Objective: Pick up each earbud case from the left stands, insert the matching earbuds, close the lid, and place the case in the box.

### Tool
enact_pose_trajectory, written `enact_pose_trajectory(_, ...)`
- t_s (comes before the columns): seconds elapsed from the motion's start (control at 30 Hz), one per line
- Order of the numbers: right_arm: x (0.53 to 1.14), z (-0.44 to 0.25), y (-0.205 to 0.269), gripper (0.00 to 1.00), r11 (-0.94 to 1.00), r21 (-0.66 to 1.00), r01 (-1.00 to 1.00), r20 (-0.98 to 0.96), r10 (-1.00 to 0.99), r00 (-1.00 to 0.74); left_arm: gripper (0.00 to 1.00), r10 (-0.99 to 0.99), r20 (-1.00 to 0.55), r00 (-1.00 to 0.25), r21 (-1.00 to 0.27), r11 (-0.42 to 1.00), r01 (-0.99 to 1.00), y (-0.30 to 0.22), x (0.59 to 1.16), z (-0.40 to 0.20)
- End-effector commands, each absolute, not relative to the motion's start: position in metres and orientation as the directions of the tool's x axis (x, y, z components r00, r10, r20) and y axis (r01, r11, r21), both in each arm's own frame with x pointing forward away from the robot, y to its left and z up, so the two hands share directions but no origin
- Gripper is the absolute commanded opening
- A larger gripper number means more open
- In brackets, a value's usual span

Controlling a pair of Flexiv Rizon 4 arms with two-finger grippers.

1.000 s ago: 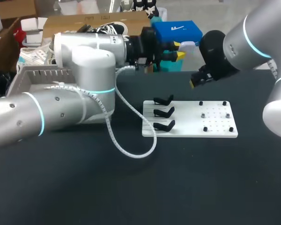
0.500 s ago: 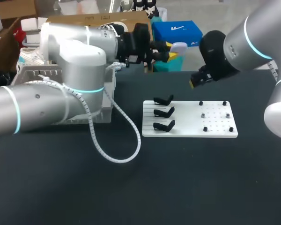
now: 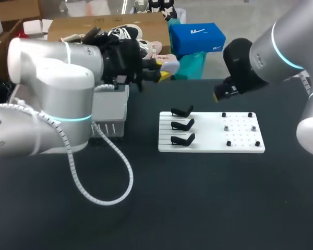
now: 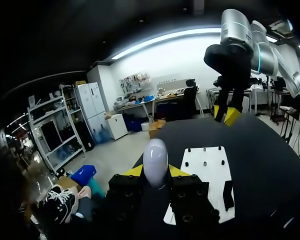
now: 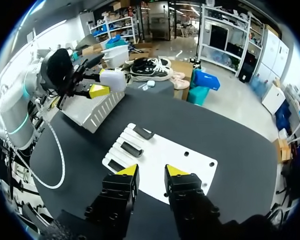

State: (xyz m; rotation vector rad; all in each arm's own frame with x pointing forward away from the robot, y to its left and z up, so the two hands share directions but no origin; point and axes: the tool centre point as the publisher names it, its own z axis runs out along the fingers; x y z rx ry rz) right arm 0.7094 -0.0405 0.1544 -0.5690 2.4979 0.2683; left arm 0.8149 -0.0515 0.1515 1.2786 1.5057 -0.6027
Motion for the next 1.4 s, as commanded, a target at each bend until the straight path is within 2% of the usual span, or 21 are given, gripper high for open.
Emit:
enact_pose_trajectory(0.03, 0.702, 0.153, -0.043, 0.31, 0.897, 0.06, -0.438, -0.569, -0.33, -0.753, 0.0, 0.411, -0.909, 0.073, 0.264, 0.431, 0.863, -0.016, 0.785, 0.153)
enact_pose_trajectory(0.63, 0.699, 0.144, -0.05, 0.3, 0.915, 0.064, -0.399, -0.541, -0.304, -0.784, 0.0, 0.474, -0.879, -0.043, 0.218, 0.482, 0.849, 0.048, 0.812, 0.134)
enact_pose_trajectory(1.13, 0.702, 0.134, -0.056, 0.29, 0.925, 0.067, -0.373, -0.519, -0.287, -0.805, 0.0, 0.421, -0.883, -0.207, 0.087, 0.581, 0.809, 0.099, 0.824, 0.087)
enact_pose_trajectory(1.4, 0.704, 0.127, -0.056, 0.29, 0.929, 0.073, -0.363, -0.509, -0.279, -0.815, 0.0, 0.382, -0.874, -0.299, 0.003, 0.621, 0.784, 0.105, 0.817, 0.063)
